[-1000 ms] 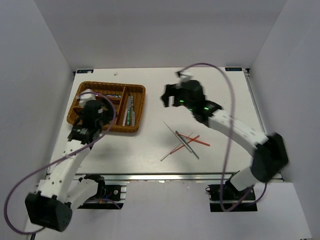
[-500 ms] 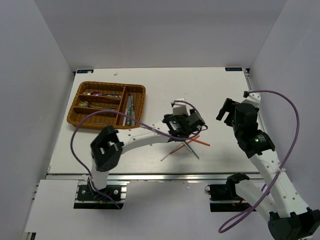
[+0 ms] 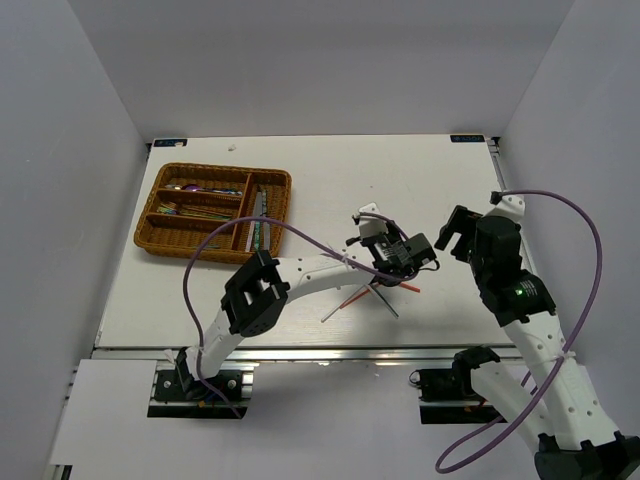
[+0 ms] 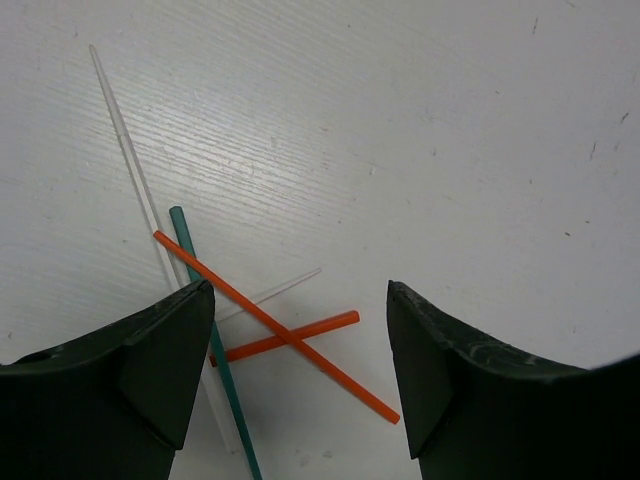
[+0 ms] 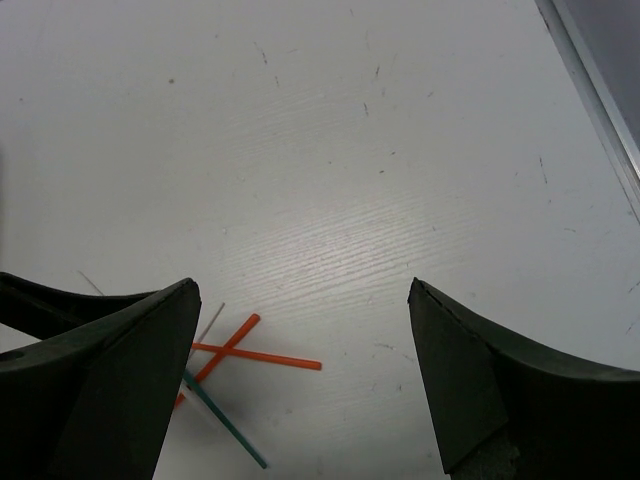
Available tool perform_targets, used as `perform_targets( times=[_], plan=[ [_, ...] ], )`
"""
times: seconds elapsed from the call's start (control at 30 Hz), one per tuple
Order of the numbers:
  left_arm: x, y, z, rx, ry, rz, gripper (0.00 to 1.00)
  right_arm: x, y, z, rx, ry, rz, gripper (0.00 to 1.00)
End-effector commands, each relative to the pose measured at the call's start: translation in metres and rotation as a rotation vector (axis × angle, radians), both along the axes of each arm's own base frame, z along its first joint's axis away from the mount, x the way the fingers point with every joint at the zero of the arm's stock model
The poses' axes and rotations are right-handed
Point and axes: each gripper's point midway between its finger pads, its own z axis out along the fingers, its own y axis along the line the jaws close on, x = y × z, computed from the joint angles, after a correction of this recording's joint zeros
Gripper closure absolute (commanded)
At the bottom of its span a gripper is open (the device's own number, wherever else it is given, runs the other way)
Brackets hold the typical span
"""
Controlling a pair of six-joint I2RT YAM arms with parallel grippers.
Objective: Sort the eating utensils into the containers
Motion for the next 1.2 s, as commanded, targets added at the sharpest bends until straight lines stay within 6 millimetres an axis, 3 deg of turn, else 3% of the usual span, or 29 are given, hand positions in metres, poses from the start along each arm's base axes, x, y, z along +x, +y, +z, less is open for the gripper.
perform_targets(
  times=[0.0, 0.13, 0.23, 0.27, 0.3, 0.37, 0.4, 0.43, 0.5, 0.53, 0.6, 0.63, 0.73, 0.83, 0.93, 1.0, 1.07, 1.17],
  plan=[
    [0.005, 0.005, 0.016, -0.005, -0.058, 0.062, 0.21, 0.001, 0.003, 0.003, 0.007, -0.015, 0.021, 0.11],
    [0.004, 0.026, 0.028, 0.066, -0.088, 0.081, 0.22, -0.002, 0.025, 0.000, 0.028, -0.009, 0.157, 0.11],
    [0.004, 0.065, 0.061, 0.070, -0.151, 0.117, 0.17, -0.007, 0.050, -0.005, 0.042, -0.021, 0.329, 0.14],
    [0.002, 0.085, 0.054, 0.102, -0.154, 0.127, 0.12, -0.008, 0.059, -0.007, 0.053, -0.015, 0.381, 0.14],
    [0.006, 0.109, 0.087, 0.058, -0.192, 0.153, 0.08, -0.008, 0.069, -0.014, 0.065, 0.010, 0.438, 0.14],
    [0.011, 0.140, 0.101, 0.029, -0.204, 0.179, 0.04, -0.015, 0.091, -0.025, 0.117, 0.070, 0.555, 0.18],
    [0.013, 0.179, 0.109, 0.047, -0.190, 0.196, 0.02, -0.014, 0.099, -0.040, 0.126, 0.129, 0.588, 0.18],
    [0.008, 0.189, 0.116, 0.050, -0.200, 0.178, 0.02, -0.017, 0.109, -0.049, 0.124, 0.162, 0.630, 0.20],
    [0.015, 0.249, 0.129, 0.081, -0.195, 0.231, 0.02, -0.018, 0.120, -0.067, 0.095, 0.225, 0.658, 0.23],
    [0.013, 0.267, 0.135, 0.099, -0.200, 0.249, 0.02, -0.019, 0.125, -0.072, 0.069, 0.242, 0.670, 0.24],
    [0.006, 0.307, 0.145, 0.191, -0.198, 0.260, 0.02, -0.034, 0.156, -0.086, 0.014, 0.288, 0.770, 0.25],
    [-0.004, 0.328, 0.160, 0.185, -0.233, 0.285, 0.02, -0.040, 0.167, -0.091, -0.054, 0.294, 0.783, 0.26],
    [-0.029, 0.372, 0.188, 0.264, -0.287, 0.302, 0.02, -0.039, 0.170, -0.113, -0.158, 0.356, 0.700, 0.32],
    [-0.048, 0.397, 0.204, 0.280, -0.339, 0.296, 0.02, -0.036, 0.179, -0.124, -0.154, 0.362, 0.694, 0.42],
    [-0.054, 0.404, 0.197, 0.316, -0.356, 0.261, 0.02, -0.034, 0.186, -0.139, -0.199, 0.388, 0.742, 0.55],
    [-0.059, 0.407, 0.178, 0.352, -0.333, 0.234, 0.02, -0.032, 0.191, -0.148, -0.231, 0.411, 0.772, 0.62],
    [-0.060, 0.408, 0.159, 0.394, -0.297, 0.218, 0.02, -0.028, 0.194, -0.155, -0.252, 0.421, 0.777, 0.63],
    [-0.058, 0.403, 0.149, 0.410, -0.265, 0.192, 0.02, -0.014, 0.188, -0.157, -0.326, 0.411, 0.735, 0.63]
  ],
)
